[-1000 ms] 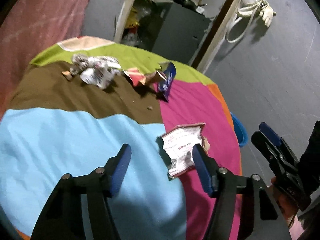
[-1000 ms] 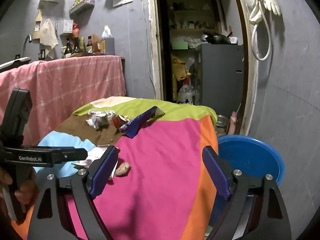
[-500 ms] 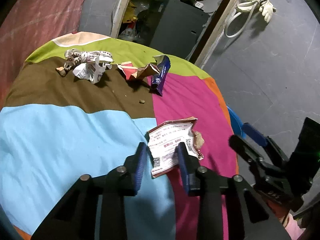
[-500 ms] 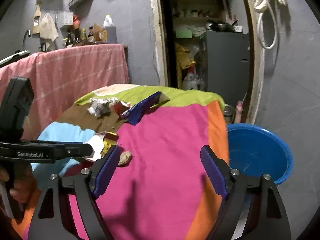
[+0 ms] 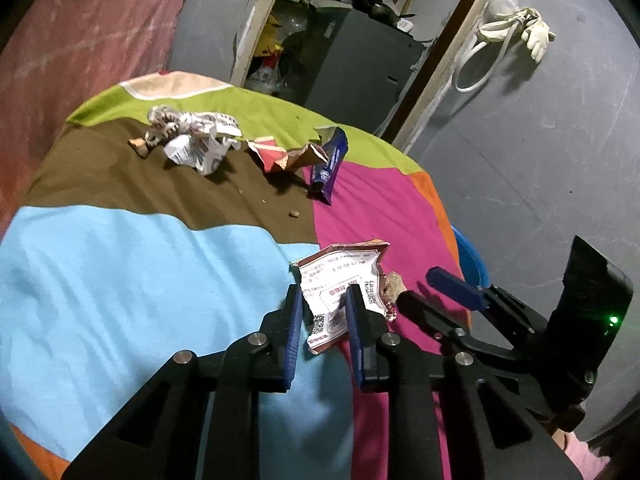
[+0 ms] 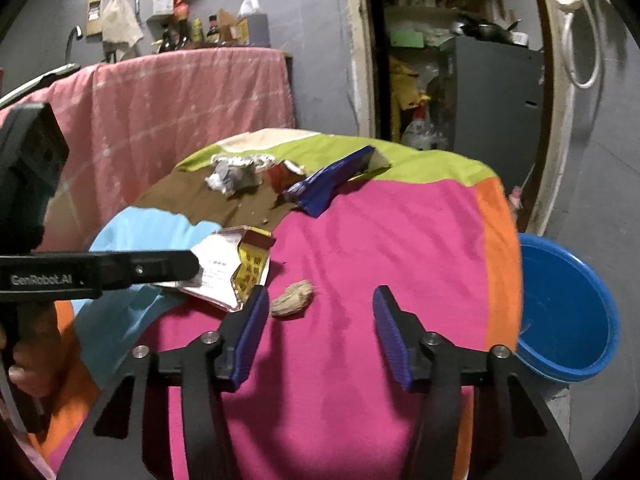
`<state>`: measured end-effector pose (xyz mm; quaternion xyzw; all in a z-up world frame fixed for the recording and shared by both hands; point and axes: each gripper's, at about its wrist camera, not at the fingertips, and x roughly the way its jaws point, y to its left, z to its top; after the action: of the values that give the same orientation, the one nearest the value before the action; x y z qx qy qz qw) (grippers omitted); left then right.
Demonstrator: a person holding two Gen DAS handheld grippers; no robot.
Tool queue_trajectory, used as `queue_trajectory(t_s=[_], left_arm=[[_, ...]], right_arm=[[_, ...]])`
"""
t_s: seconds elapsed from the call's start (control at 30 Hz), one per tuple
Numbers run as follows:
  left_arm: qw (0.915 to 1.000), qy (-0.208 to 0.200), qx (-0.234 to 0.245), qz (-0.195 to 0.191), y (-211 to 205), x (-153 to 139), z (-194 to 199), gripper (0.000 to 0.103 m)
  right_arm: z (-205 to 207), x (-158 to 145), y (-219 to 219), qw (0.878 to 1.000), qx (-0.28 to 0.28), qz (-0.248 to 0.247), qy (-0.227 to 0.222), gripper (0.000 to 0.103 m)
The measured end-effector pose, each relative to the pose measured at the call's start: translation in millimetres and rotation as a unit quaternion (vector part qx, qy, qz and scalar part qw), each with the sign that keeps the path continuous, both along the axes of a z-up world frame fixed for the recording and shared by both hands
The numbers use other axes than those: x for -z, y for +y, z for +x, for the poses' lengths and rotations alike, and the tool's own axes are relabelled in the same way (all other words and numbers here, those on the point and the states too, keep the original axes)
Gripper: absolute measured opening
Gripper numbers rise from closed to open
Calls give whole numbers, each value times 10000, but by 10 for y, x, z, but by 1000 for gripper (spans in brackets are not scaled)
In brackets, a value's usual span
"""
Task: Collect trash
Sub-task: 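Grasp the white paper wrapper with the left gripper while the right gripper grasps the brown crumb, then carry both items over the blue bucket and open both grippers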
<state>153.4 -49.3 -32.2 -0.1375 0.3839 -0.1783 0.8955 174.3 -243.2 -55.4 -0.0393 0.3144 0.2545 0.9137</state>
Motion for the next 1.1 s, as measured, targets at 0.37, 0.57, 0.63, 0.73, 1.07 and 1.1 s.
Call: queue_trajectory(t_s=[0.37, 0.57, 0.63, 0.73, 1.07, 1.1], left_arm=[[9999, -95, -102, -68, 62, -26, -63, 14], [9995, -312, -37, -7, -2, -85, -151, 4], [9994, -344, -8, 6, -25, -113, -160, 3], [9993, -362, 44, 36, -71, -122, -172, 2], [9958, -916, 60, 23, -291, -332, -250, 0], [9946, -1032, 48, 8, -333, -374, -255, 0]], right_arm=[[56, 93, 194, 9995, -159, -212, 142, 23], [4, 75, 135, 9998, -119, -105, 121, 17], [-40, 46, 106, 9999, -108, -33, 57, 17], [-103, -18, 60, 9999, -73, 50, -76, 17], [-274, -360, -279, 9955, 293, 412, -804, 16], [-293, -402, -314, 9945, 340, 443, -891, 16]])
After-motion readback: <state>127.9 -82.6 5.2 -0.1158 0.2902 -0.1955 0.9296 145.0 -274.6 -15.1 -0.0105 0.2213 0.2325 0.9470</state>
